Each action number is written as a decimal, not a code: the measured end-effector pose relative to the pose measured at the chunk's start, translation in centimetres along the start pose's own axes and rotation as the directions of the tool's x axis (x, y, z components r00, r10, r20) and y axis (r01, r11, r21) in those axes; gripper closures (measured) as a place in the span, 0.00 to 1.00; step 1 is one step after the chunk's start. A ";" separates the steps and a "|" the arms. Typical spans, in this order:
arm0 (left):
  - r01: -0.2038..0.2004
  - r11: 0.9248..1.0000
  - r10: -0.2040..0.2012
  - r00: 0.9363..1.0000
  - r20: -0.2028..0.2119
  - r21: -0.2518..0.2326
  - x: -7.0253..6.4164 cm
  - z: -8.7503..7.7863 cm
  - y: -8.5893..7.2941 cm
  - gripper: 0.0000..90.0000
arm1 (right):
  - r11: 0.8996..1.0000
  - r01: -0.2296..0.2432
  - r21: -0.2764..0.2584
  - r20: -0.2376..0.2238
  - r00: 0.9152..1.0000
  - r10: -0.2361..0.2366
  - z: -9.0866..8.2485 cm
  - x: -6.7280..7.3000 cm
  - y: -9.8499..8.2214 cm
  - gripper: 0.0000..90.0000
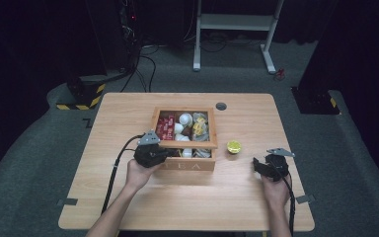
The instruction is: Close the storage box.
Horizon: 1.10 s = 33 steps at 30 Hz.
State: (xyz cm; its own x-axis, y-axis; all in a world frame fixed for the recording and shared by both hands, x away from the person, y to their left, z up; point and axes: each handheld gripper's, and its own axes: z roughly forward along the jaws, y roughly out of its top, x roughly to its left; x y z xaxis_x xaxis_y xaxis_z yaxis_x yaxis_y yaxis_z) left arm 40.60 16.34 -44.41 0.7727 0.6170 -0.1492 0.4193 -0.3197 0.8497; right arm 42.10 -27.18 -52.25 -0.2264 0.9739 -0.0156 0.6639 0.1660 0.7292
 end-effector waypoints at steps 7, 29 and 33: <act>0.015 1.000 -0.016 1.000 0.011 0.014 -0.1 0.3 -0.5 1.00 | 1.000 0.000 0.000 0.000 1.000 0.000 0.0 0.0 0.0 0.38; 0.014 0.999 -0.014 1.000 0.028 0.029 -0.4 0.8 -1.4 1.00 | 1.000 0.005 0.000 -0.002 1.000 -0.005 0.0 0.0 0.0 0.37; 0.010 0.999 -0.011 0.999 0.030 0.031 -0.5 0.8 -1.5 1.00 | 1.000 0.006 0.000 -0.002 1.000 -0.006 0.0 0.0 0.0 0.37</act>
State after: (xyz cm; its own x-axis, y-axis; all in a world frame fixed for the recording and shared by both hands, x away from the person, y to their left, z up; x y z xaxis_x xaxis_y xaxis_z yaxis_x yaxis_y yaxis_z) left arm 40.03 15.91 -46.01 0.7821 0.5985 -0.1735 0.4414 -0.3355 0.8322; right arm 42.12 -27.19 -52.25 -0.2313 0.9727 -0.0184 0.6626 0.1714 0.7291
